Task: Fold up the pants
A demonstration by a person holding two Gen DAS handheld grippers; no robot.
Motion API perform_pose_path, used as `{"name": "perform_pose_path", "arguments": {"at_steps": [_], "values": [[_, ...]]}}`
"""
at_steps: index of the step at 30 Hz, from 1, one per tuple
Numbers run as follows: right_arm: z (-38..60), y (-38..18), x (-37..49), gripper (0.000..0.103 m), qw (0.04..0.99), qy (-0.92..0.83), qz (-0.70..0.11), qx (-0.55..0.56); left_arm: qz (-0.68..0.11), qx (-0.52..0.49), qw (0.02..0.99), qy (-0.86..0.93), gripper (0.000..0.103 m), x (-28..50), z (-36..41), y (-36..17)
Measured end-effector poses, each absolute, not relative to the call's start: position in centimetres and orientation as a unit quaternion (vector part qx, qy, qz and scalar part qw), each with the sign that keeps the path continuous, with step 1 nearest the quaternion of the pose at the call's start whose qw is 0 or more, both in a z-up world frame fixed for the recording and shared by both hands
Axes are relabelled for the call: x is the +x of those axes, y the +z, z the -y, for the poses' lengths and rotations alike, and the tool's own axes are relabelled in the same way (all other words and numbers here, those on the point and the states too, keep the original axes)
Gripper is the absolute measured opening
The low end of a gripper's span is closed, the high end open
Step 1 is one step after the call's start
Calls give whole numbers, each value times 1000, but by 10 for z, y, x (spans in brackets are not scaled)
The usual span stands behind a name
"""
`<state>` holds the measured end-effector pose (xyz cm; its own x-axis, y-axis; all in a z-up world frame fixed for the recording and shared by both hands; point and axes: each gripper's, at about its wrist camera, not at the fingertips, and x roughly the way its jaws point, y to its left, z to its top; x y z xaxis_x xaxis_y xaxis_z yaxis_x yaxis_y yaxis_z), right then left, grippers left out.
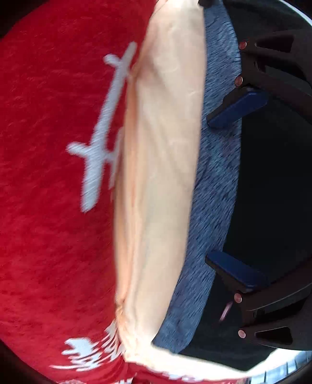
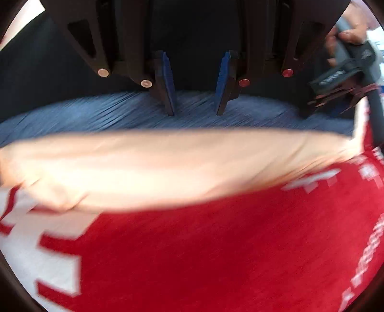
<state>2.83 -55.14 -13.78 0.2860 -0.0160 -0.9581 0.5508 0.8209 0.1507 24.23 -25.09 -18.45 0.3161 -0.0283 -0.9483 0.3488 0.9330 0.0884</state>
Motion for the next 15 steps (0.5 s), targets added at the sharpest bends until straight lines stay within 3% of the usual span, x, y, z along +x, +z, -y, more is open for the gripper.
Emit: {"name": "perform_pose_path", "arguments": {"at_steps": [7,15], "values": [[563,-101,-40,37,770,-158,-553,276,-553,169,796,-176,103,174,235,-137],[535,-109,-124,37,753,-167,-594,230,-591,178,769,-166,103,108,220,-172]]}}
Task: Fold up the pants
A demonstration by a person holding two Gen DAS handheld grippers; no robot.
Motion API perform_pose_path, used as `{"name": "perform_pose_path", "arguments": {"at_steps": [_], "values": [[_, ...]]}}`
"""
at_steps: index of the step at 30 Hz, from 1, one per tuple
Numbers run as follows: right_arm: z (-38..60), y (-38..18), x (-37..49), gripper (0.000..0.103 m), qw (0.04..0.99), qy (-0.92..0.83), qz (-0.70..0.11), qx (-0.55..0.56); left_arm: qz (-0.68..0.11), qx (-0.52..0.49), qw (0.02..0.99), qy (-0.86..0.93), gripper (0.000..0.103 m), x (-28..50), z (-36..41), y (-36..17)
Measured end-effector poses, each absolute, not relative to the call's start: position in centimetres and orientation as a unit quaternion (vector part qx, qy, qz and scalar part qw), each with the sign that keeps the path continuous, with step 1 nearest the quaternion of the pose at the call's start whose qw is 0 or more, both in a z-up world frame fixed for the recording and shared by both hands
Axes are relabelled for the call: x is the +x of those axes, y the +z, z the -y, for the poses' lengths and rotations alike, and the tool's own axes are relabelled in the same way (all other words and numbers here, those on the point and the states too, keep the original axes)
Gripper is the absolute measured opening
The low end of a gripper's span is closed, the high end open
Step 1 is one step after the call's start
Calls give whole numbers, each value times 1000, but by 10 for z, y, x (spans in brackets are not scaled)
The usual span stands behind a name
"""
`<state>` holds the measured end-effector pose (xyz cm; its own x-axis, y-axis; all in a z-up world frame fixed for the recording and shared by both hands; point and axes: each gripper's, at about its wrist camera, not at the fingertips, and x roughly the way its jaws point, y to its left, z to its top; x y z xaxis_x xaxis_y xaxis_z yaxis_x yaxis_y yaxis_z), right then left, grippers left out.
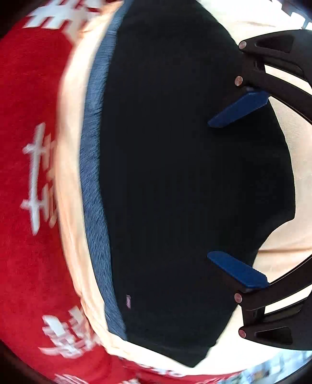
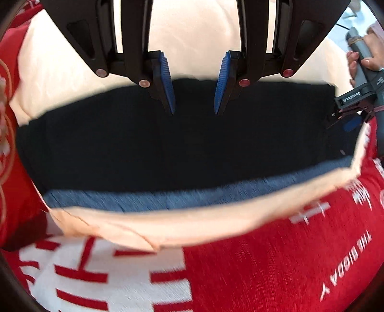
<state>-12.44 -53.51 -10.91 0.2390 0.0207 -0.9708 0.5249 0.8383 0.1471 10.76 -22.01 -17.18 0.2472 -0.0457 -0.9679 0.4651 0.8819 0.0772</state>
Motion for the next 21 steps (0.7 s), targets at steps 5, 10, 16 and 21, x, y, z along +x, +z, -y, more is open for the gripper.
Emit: {"name": "perform_pose_path", "arguments": {"at_steps": [5,10,16,21], "values": [[561,-116,-166,38,723,-199,-596,285,-609,203,748,-165,103,109,235,-159],[567,-116,-201,39,697,-200,-578,373,-602,219,745,-189,103,96,266,-139],[555,-114,-219,42,683,-196,-577,403,-607,215,737,-207,103,71,301,-130],[560,-121,-236,42,671,-204,-569,430,-604,222,731,-229,103,54,335,-127]]}}
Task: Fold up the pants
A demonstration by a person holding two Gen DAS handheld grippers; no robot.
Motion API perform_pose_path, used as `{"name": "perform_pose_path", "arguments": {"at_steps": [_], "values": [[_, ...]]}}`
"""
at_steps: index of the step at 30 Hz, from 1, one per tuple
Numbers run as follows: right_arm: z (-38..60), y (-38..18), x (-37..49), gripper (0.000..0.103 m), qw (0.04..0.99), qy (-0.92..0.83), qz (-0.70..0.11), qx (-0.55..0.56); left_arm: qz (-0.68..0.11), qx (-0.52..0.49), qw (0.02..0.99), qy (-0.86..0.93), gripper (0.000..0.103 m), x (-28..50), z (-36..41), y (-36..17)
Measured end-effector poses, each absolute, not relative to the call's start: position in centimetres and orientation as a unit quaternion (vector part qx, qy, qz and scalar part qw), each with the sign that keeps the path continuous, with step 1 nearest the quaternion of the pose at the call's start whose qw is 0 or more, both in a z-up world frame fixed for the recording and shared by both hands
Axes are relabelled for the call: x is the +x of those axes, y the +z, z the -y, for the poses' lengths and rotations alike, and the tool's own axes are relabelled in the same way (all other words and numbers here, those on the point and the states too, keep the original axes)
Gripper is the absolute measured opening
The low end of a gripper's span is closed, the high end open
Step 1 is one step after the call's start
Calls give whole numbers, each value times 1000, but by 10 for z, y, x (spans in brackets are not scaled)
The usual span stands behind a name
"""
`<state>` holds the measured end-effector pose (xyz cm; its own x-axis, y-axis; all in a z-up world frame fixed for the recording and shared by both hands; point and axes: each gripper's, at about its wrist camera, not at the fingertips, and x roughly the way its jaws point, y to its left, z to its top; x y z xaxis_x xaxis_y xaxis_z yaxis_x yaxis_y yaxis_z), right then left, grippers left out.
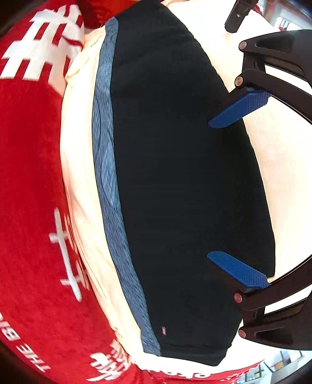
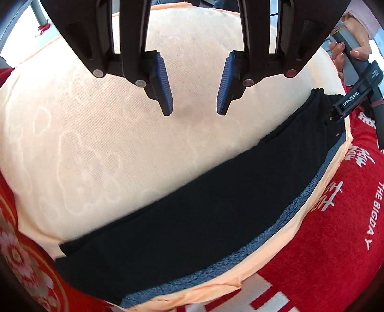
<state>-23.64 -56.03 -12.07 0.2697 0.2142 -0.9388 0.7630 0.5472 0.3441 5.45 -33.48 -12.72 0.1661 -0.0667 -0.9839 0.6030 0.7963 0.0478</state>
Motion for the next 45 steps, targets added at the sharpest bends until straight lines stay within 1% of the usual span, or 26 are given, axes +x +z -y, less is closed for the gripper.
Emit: {"name": "perform_pose_path", "arguments": {"at_steps": [2,5,12,18,20,23,25,26,27,28,30,33,35,37,39,40,42,45], "values": [[560,-129,-223,42,669,-207,-566,436,-603,224,727,-238,103,46,349,-126],[567,-129,-228,42,668,-214,-558,443,-602,228,724,-249,103,30,371,-121],[585,-127,-241,42,671,-224,-536,461,-597,232,721,-264,103,31,403,-123],[632,-124,-248,44,688,-254,-461,500,-592,206,733,-266,103,21,442,-116],[652,-126,-250,50,687,-270,-437,514,-592,209,733,-261,103,34,450,-136],[680,-136,-252,50,677,-302,-416,527,-614,217,717,-250,103,35,457,-160],[695,-141,-254,50,676,-311,-396,537,-615,202,722,-246,103,34,455,-162],[700,-143,-261,47,676,-309,-391,542,-616,198,721,-247,103,34,455,-162],[705,-145,-259,36,677,-307,-387,546,-618,196,720,-247,103,33,454,-162],[709,-144,-254,7,677,-308,-390,542,-618,196,720,-248,103,33,455,-161],[712,-136,-253,8,691,-301,-381,535,-616,203,719,-251,103,31,454,-161],[710,-140,-255,8,679,-318,-418,512,-610,214,720,-253,103,29,463,-163],[710,-140,-268,14,660,-358,-433,498,-609,216,720,-253,103,29,465,-163],[709,-132,-274,17,660,-364,-417,508,-610,212,720,-253,103,29,467,-164],[702,-115,-269,17,679,-362,-422,479,-612,208,720,-253,103,27,466,-166],[698,-108,-264,20,694,-353,-420,465,-611,209,720,-254,103,25,466,-165],[689,-95,-249,20,725,-328,-419,438,-609,211,720,-255,103,24,463,-164],[681,-100,-222,20,741,-286,-439,421,-610,215,718,-257,103,28,452,-166]]}}
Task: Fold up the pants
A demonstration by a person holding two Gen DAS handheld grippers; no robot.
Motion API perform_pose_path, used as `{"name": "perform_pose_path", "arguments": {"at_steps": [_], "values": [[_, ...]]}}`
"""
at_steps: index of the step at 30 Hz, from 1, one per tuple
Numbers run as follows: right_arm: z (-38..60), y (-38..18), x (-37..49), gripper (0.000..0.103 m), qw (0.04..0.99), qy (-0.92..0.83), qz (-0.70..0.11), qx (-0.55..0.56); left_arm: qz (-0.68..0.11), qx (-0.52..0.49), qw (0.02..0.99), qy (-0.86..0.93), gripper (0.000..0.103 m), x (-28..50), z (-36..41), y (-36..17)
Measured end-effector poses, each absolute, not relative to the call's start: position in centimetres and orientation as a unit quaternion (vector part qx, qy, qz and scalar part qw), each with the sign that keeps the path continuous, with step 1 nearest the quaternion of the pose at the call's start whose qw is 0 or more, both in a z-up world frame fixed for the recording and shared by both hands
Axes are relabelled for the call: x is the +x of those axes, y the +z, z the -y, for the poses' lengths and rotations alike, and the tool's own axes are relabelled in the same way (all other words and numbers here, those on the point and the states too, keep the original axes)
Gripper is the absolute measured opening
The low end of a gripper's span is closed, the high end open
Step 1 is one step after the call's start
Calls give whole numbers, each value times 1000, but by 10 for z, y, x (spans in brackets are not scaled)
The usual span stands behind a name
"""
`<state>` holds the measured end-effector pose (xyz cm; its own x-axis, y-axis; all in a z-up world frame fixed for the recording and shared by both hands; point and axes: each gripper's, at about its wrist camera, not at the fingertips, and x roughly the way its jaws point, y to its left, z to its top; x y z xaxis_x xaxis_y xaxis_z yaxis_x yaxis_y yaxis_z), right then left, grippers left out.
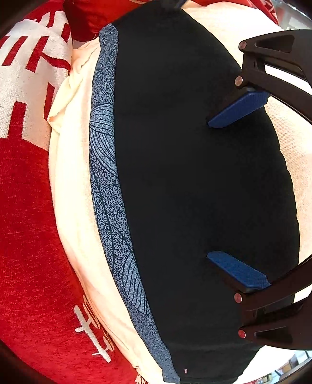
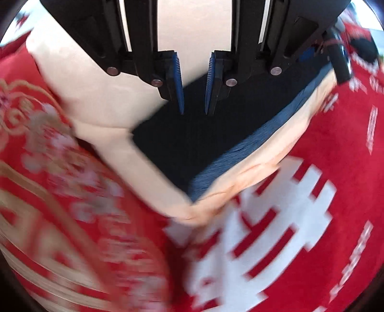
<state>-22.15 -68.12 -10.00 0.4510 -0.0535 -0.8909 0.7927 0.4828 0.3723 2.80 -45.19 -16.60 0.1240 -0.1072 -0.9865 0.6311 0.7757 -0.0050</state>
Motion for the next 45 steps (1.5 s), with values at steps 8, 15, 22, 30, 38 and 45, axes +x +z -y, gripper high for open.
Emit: {"name": "perform_pose_path", "arguments": {"at_steps": [8,15,22,30,38,45], "values": [[691,-136,-247,20,686,-331,-427,488,-613,214,716,-256,103,32,456,-165],[666,-139,-262,20,682,-270,-441,518,-612,218,716,-256,103,34,457,-165],[647,-155,-269,20,665,-229,-425,569,-611,220,715,-258,103,36,456,-165],[645,-157,-276,37,664,-222,-415,581,-610,223,716,-256,103,32,461,-165],[659,-161,-283,37,663,-227,-386,600,-613,214,719,-248,103,30,460,-167],[672,-163,-291,37,668,-236,-348,614,-610,216,719,-252,103,28,459,-169]]}}
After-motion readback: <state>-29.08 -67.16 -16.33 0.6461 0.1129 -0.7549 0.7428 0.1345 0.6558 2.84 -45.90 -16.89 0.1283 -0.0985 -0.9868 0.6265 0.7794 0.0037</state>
